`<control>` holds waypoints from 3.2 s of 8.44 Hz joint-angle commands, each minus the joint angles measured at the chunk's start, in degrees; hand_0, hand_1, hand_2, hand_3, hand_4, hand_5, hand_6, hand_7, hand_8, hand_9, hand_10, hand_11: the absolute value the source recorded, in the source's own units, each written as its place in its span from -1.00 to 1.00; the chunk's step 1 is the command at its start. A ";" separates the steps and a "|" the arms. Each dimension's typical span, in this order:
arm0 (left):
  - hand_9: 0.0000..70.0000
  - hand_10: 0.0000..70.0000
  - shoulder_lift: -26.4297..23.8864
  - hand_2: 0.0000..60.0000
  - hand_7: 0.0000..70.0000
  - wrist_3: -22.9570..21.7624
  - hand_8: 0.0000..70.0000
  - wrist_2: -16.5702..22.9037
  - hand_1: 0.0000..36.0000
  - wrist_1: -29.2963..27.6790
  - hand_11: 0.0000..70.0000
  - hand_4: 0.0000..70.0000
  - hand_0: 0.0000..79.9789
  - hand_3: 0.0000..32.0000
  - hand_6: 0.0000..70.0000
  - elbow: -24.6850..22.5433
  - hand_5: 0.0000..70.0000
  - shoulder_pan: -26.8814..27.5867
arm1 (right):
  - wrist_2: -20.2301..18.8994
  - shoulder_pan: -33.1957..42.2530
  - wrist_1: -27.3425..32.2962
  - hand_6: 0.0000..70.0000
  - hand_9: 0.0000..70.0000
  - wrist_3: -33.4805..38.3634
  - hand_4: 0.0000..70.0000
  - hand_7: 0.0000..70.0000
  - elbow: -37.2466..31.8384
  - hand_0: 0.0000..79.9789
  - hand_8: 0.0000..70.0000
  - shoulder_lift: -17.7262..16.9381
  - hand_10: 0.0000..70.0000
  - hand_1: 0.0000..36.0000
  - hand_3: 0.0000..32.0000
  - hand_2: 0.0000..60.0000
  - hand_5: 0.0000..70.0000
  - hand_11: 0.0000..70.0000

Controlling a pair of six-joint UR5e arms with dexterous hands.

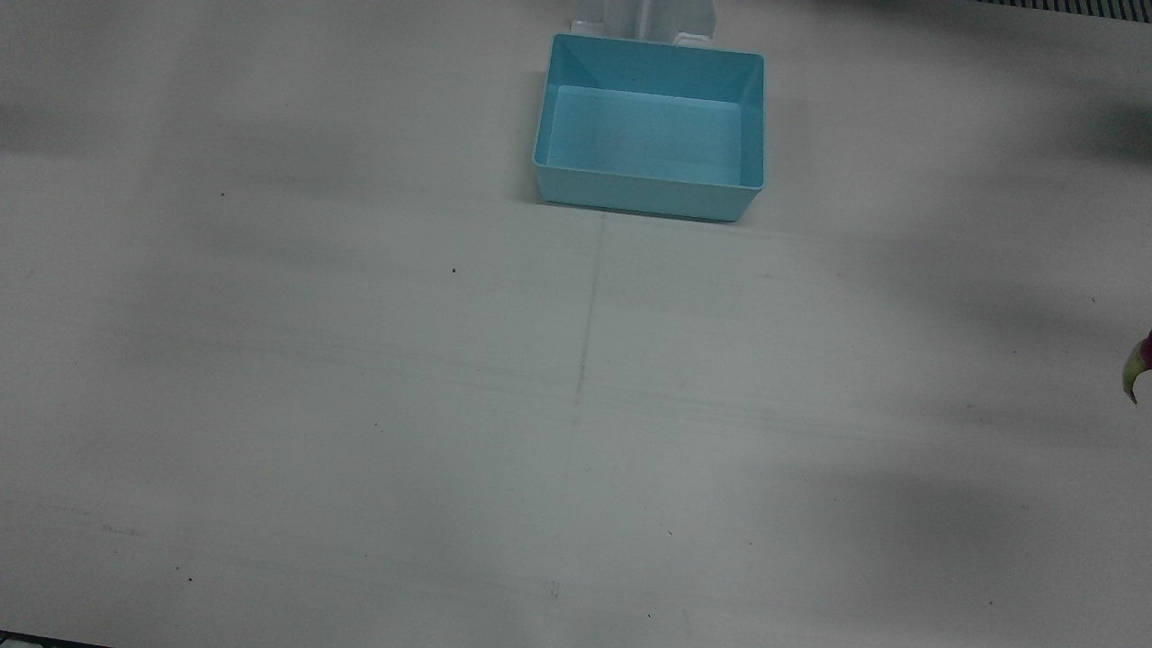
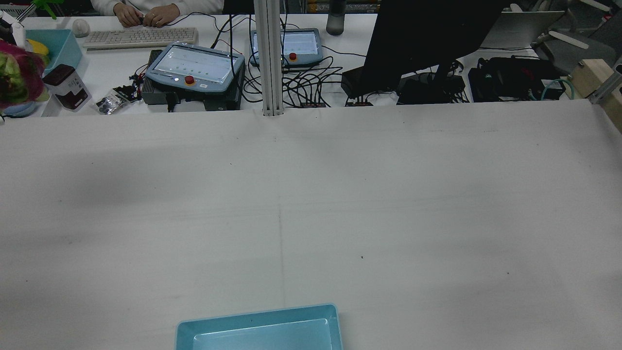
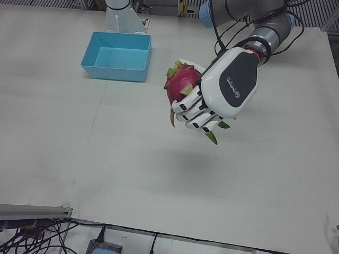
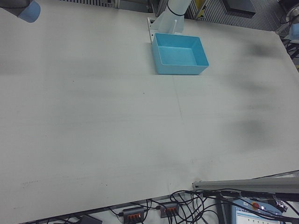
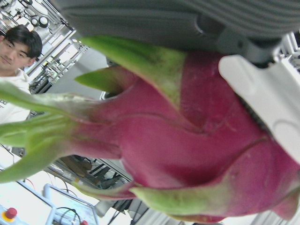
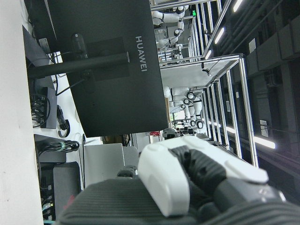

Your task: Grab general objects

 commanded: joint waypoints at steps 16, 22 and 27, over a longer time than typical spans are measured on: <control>0.47 -0.04 -2.19 1.00 1.00 -8.11 0.01 2.79 0.97 3.48 0.42 0.20 0.76 -1.00 0.33 -14.71 1.00 32.53 | -0.02 0.00 0.00 -1.00 -1.00 0.00 -1.00 -1.00 -0.06 -1.00 -1.00 0.00 -1.00 -1.00 -1.00 -1.00 -1.00 -1.00; 0.46 -0.03 -2.28 1.00 1.00 -6.43 0.00 2.79 1.00 4.80 0.43 0.17 0.79 -1.00 0.33 -14.80 1.00 42.92 | -0.02 0.00 0.00 -1.00 -1.00 0.00 -1.00 -1.00 0.02 -1.00 -1.00 0.00 -1.00 -1.00 -1.00 -1.00 -1.00 -1.00; -0.21 -0.43 -2.45 -0.28 0.69 -6.43 -0.43 2.88 0.51 4.10 -0.11 -0.25 0.67 -1.00 -0.22 -14.97 1.00 45.83 | -0.02 0.00 0.00 -1.00 -1.00 0.00 -1.00 -1.00 0.02 -1.00 -1.00 0.00 -1.00 -1.00 -1.00 -1.00 -1.00 -1.00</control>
